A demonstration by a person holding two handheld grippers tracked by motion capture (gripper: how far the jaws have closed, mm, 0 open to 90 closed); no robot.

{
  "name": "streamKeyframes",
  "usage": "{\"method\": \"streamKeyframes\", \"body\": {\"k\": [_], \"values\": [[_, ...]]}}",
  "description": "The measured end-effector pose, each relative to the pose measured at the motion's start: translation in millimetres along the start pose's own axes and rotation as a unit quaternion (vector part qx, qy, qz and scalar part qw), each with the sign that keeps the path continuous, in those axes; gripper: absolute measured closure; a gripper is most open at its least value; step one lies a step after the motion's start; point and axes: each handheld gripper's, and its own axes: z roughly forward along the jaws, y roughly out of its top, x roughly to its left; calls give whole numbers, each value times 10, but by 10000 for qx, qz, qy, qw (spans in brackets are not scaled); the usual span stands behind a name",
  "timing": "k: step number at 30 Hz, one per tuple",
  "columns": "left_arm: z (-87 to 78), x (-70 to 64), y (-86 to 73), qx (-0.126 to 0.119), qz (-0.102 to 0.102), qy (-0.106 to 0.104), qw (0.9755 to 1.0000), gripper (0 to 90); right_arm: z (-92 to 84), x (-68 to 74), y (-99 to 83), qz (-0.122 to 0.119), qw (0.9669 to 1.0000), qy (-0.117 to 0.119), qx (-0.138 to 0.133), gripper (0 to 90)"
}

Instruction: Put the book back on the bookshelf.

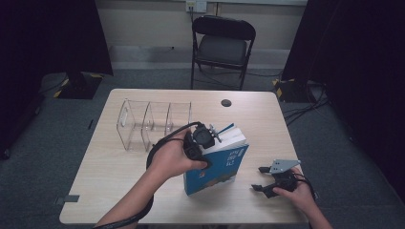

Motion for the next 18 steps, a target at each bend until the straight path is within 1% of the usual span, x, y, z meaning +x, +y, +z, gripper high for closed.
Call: {"method": "streamKeyframes", "body": {"k": [2, 3, 4, 5, 6, 7, 8, 9, 10, 11, 12, 13, 17, 18], "values": [[-8, 8, 5, -22, -133, -113, 9998, 613, 0, -3, 0, -10, 10000, 1, -6, 218], [-8, 8, 5, -22, -133, -113, 9998, 614, 0, -3, 0, -15, 10000, -1, -8, 218], [-23, 21, 17, 22, -219, -188, 9996, 614, 0, -4, 0, -17, 10000, -2, -9, 218], [-23, 21, 17, 22, -219, -188, 9996, 615, 0, -4, 0, -17, 10000, -2, -9, 218], [-31, 18, 21, 10, -295, -209, 9993, 615, 0, -2, 0, -7, 10000, 4, -2, 218], [-39, 25, 23, 13, -312, -232, 9992, 615, 0, -4, 0, -17, 10000, -3, -8, 218], [-44, 31, 21, 27, -354, -218, 9991, 615, 1, -11, 0, -60, 10000, -63, -41, 218], [-52, 39, 18, 30, -388, -224, 9990, 615, -1, -7, 0, -35, 10000, -41, -21, 218], [-71, 66, 13, 53, -515, -259, 9983, 615, 1, -11, 0, -54, 10000, -59, -39, 218], [-71, 66, 13, 53, -515, -259, 9983, 615, 1, -11, 0, -56, 10000, -57, -39, 218], [-86, 87, 7, 85, -616, -227, 9978, 615, 1, -12, 0, -58, 10000, -56, -38, 218], [-95, 109, 4, 130, -603, -237, 9978, 615, 1, -12, 0, -58, 10000, -55, -38, 218], [-121, 171, -33, 131, -851, -153, 9962, 615, 1, -11, 0, -52, 10000, -55, -37, 218], [-133, 182, -39, 144, -861, -112, 9961, 615, 1, -11, 0, -54, 10000, -57, -38, 218]]}}
